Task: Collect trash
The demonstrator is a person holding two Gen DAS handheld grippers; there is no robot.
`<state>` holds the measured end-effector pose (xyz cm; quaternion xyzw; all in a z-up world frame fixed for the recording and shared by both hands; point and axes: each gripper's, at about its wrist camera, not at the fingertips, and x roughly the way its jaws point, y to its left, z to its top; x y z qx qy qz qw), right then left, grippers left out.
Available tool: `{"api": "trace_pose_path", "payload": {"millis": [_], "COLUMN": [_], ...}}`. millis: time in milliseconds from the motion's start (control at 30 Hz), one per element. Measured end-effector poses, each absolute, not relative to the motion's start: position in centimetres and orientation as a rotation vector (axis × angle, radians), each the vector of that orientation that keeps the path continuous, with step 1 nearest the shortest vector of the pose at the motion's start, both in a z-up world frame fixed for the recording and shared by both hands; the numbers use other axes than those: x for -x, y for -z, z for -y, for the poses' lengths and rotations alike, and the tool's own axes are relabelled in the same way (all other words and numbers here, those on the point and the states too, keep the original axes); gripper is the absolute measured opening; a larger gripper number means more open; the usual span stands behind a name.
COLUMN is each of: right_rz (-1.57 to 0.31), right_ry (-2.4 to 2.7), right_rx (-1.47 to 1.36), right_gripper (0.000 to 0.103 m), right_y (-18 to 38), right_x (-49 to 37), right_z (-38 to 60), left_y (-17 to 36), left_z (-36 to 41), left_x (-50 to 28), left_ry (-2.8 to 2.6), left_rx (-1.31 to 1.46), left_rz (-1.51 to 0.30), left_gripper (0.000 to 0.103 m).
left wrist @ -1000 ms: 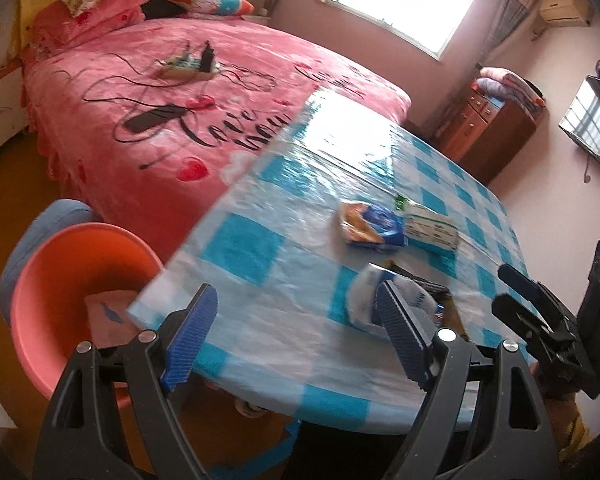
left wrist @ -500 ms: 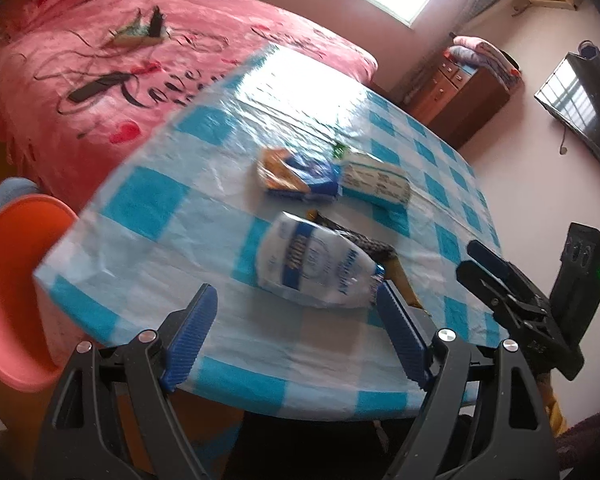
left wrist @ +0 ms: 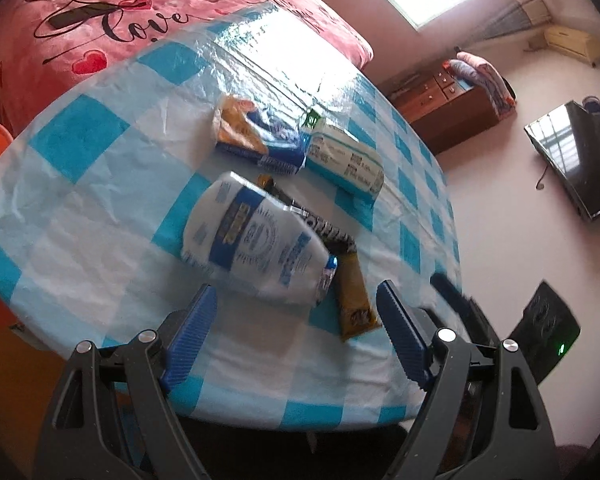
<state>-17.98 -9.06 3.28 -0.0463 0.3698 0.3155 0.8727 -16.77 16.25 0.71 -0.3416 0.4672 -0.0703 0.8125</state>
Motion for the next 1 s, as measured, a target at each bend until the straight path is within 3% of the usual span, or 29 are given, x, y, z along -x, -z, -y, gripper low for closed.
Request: {"api": "trace_pose_path", "payload": {"millis": [733, 1000], "right_rz": [-0.888, -0.916], "right_ry": [-0.776, -0.814], "right_rx": [0.033, 0.056], "right_gripper": [0.092, 0.092], "right_y": [-2.0, -1.5], "right_x": [17.0, 16.4], "right_z": [6.8, 4.0], "left_y": [-0.8, -0.7], "left_z": [-15.3, -16.1], "left_x": [10.3, 9.9], "left_ry": [0.010, 0.004], "left_rx": [0.550, 0.568], "left_rz": [-0.968, -0.953], "left_gripper": [0.081, 0.068]}}
